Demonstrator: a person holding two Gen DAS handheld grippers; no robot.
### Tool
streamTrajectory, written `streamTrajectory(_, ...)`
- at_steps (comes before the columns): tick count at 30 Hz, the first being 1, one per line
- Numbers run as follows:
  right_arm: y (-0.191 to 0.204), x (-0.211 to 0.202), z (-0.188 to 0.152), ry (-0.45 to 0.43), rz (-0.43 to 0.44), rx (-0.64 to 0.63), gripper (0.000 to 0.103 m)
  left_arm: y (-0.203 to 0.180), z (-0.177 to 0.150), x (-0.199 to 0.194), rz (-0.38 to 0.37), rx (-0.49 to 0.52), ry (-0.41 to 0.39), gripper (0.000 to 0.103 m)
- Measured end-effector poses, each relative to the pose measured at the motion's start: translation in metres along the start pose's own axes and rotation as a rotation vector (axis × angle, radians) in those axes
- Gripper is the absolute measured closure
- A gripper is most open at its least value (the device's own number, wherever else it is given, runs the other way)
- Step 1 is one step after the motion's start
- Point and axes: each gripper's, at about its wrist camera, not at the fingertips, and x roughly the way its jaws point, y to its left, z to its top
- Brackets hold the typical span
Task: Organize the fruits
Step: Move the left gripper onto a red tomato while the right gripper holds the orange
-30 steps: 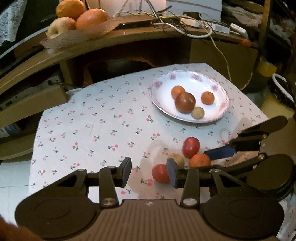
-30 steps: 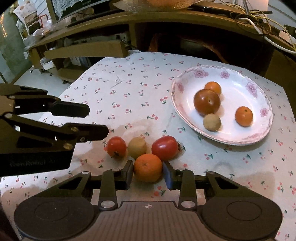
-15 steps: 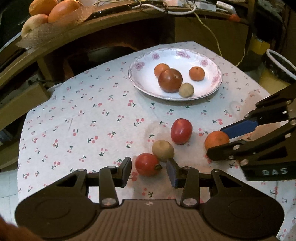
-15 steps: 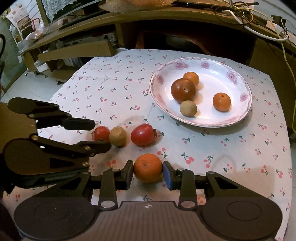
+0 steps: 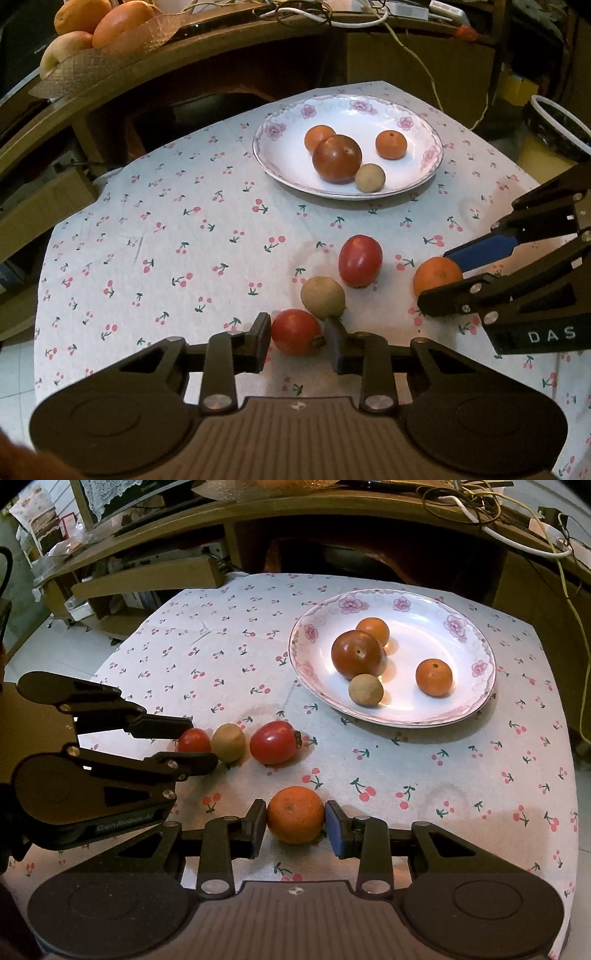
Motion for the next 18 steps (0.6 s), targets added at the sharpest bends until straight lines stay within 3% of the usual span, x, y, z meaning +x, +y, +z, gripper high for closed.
streamTrajectory(9,0.003,-0.003,-0.002,0.007,0.003,-0.014,0.067,-0.003,-0.003,-0.015,-0.01,-0.002,-0.011,0.067)
streamTrajectory(18,0.0,-0.006,-0.008,0.013,0.005,-0.014,0.067,-0.001,-0.007,-0.002,-0.004,-0.013,0.019,0.066)
